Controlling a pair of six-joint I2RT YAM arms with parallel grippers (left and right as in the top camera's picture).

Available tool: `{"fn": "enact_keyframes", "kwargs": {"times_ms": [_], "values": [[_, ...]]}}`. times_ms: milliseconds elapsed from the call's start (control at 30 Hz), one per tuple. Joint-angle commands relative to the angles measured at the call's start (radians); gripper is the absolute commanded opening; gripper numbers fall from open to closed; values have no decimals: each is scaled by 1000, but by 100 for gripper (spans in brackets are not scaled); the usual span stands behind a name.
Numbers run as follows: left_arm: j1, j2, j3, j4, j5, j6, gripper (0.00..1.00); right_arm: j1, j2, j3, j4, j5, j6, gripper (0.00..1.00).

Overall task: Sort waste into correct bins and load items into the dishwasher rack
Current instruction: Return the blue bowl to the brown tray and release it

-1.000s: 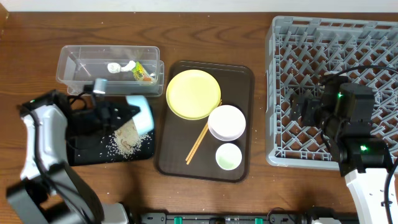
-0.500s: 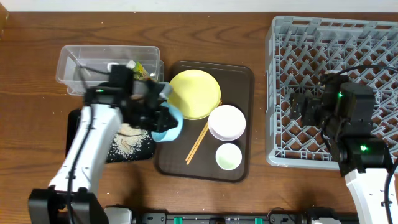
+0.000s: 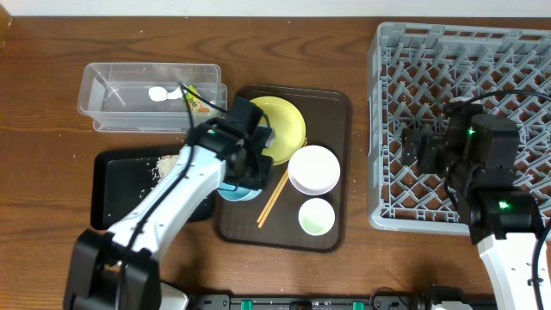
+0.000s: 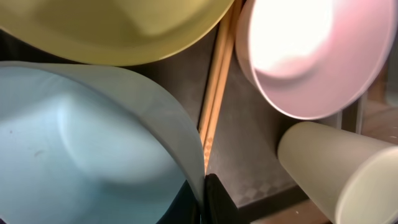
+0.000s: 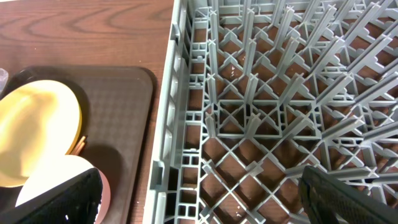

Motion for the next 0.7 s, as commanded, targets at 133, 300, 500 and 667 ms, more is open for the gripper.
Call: {"fn": "enact_keyframes", "kwargs": {"times_ms": [133, 300, 500, 667], "values": [[-39, 97, 2, 26, -41, -31, 11, 6, 0, 19, 4, 7, -10, 99], [-41, 107, 2, 34, -34, -30, 46, 5, 0, 19, 2, 18, -10, 99], [-40, 78, 18, 30, -34, -29, 54, 5, 0, 19, 3, 19, -10, 99], [-40, 6, 59, 21, -34, -21, 59, 5, 0, 19, 2, 22, -10, 99]]}}
